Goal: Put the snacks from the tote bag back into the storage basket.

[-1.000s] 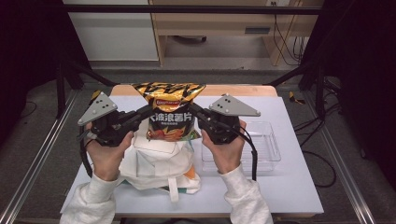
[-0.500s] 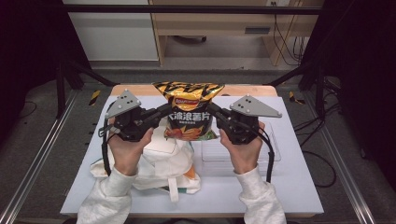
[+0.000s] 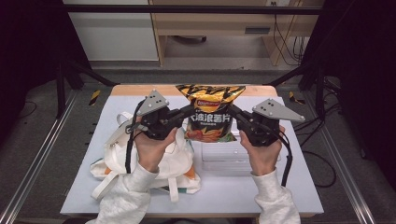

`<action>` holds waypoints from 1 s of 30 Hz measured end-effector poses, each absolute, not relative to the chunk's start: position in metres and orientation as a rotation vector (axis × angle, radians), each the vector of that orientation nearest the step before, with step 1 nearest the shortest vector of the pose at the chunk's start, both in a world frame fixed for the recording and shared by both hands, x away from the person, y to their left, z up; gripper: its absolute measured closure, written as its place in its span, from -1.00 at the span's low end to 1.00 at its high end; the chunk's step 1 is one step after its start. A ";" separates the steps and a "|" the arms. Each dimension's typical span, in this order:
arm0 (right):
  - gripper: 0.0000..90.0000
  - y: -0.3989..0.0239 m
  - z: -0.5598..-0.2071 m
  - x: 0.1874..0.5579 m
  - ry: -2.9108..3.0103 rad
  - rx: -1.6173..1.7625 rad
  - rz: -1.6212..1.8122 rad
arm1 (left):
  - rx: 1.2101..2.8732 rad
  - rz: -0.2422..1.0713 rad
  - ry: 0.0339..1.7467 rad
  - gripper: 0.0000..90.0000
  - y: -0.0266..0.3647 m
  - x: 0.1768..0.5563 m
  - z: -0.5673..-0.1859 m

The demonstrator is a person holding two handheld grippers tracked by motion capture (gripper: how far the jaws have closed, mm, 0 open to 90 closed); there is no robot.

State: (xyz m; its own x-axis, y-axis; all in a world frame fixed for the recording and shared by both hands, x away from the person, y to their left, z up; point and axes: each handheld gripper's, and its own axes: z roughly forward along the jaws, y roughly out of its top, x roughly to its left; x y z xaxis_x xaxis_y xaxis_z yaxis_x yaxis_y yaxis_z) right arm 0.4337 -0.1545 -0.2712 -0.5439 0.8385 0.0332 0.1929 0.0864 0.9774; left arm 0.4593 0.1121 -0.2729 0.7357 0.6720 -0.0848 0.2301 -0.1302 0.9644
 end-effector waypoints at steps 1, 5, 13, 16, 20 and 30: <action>1.00 -0.157 -0.272 0.434 1.807 1.016 1.486 | 1.705 0.440 0.722 1.00 0.107 0.461 -0.275; 1.00 -0.166 -0.275 0.434 1.796 1.036 1.477 | 1.707 0.433 0.720 1.00 0.099 0.463 -0.278; 1.00 -0.184 -0.283 0.433 1.784 1.073 1.446 | 1.725 0.412 0.703 1.00 0.076 0.470 -0.287; 1.00 -0.189 -0.286 0.434 1.783 1.084 1.435 | 1.729 0.408 0.702 1.00 0.070 0.472 -0.291; 1.00 -0.195 -0.292 0.436 1.781 1.102 1.418 | 1.735 0.402 0.701 1.00 0.065 0.474 -0.296; 1.00 -0.205 -0.305 0.440 1.785 1.139 1.391 | 1.754 0.379 0.706 1.00 0.052 0.482 -0.312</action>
